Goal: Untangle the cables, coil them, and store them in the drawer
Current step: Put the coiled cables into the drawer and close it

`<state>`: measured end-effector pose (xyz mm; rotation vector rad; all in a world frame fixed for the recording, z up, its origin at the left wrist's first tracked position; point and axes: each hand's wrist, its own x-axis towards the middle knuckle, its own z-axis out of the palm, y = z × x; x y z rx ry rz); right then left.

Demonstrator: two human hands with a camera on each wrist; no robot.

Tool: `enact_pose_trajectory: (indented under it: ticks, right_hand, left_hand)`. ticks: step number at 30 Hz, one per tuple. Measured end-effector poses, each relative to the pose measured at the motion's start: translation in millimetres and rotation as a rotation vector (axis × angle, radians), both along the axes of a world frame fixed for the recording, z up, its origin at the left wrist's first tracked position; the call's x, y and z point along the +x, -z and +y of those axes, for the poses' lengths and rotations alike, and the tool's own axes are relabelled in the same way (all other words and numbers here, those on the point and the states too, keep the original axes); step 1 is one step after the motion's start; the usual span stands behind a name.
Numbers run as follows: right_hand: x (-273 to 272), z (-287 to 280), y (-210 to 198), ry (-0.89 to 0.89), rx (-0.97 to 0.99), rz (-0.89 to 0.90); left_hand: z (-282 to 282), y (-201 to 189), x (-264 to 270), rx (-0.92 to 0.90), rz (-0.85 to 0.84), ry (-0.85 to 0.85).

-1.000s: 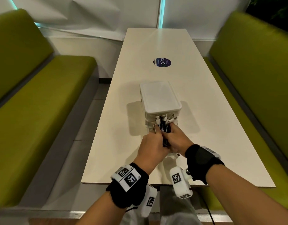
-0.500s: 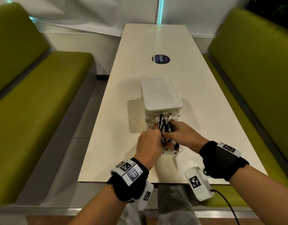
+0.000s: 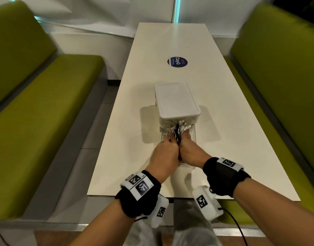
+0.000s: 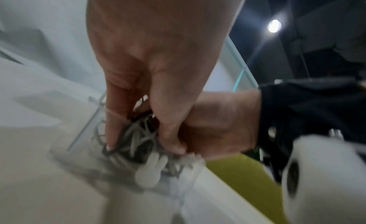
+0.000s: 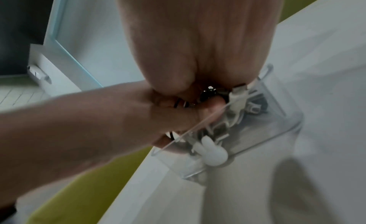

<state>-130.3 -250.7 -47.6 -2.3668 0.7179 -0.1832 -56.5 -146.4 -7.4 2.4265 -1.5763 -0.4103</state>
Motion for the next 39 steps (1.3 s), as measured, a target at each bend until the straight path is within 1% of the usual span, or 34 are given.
enact_pose_trajectory:
  ticks: [2,4,5,6,8,9,11,13,15,16,18,21,25,27,29,31,33,34,36,38,39]
  right_hand:
    - [9,2,2,0.115,0.070,0.044]
    - [9,8,-10,0.124,0.135,0.101]
    - [9,12,-15,0.129,0.204,0.151]
    - [9,14,-17,0.127,0.211,0.193]
    - [8,13,-21,0.156,0.244,0.188]
    - [7,12,-24,0.136,0.236,0.180]
    - [5,8,-28,0.103,0.258,0.101]
    - [-1,9,-29,0.133,0.279,0.049]
    - [-7,18,-30,0.158,0.198,-0.029]
    - [-9,23,-26,0.156,0.112,-0.068]
    - [-12,31,-19,0.115,-0.045,-0.109]
    - [-11,36,-18,0.115,-0.088,-0.104]
    - [-8,36,-17,0.062,-0.122,0.049]
    - [-6,37,-18,0.061,-0.106,0.129]
    - [-5,39,-24,0.063,-0.118,0.175]
    - [-5,39,-31,0.027,-0.168,0.192]
    - [-5,40,-35,0.012,-0.187,0.162]
    - [-5,40,-34,0.009,-0.202,0.129]
    - [-5,41,-31,0.029,-0.210,0.103]
    - [-5,42,-29,0.085,-0.155,0.084]
    - [-5,42,-29,0.106,-0.133,0.058]
  left_hand:
    - [3,-10,10,0.073,0.070,0.051]
    - [8,-13,16,0.105,0.090,0.081]
    - [9,-12,18,0.087,0.066,0.076]
    - [9,-9,18,0.054,0.016,0.067]
    - [9,-2,13,0.009,-0.117,0.055]
    - [8,2,10,0.011,-0.187,0.058]
    - [6,10,6,0.011,-0.285,0.027]
    - [3,17,4,-0.062,-0.336,-0.036]
    - [3,17,-2,-0.107,-0.390,-0.068]
    - [2,15,-5,-0.114,-0.400,-0.060]
    - [3,13,-7,-0.109,-0.397,-0.056]
    - [5,13,-6,-0.115,-0.401,-0.050]
    - [8,14,-1,-0.100,-0.413,-0.018]
    - [8,13,7,-0.073,-0.378,0.018]
    - [8,5,17,-0.005,-0.322,0.064]
    - [5,-1,32,0.130,-0.262,0.119]
    - [4,-7,44,0.215,-0.198,0.177]
    - [6,-10,46,0.211,-0.160,0.166]
    - [8,-10,44,0.128,-0.124,0.108]
    - [10,-3,37,-0.032,-0.157,0.038]
    - [10,3,34,-0.150,-0.146,-0.004]
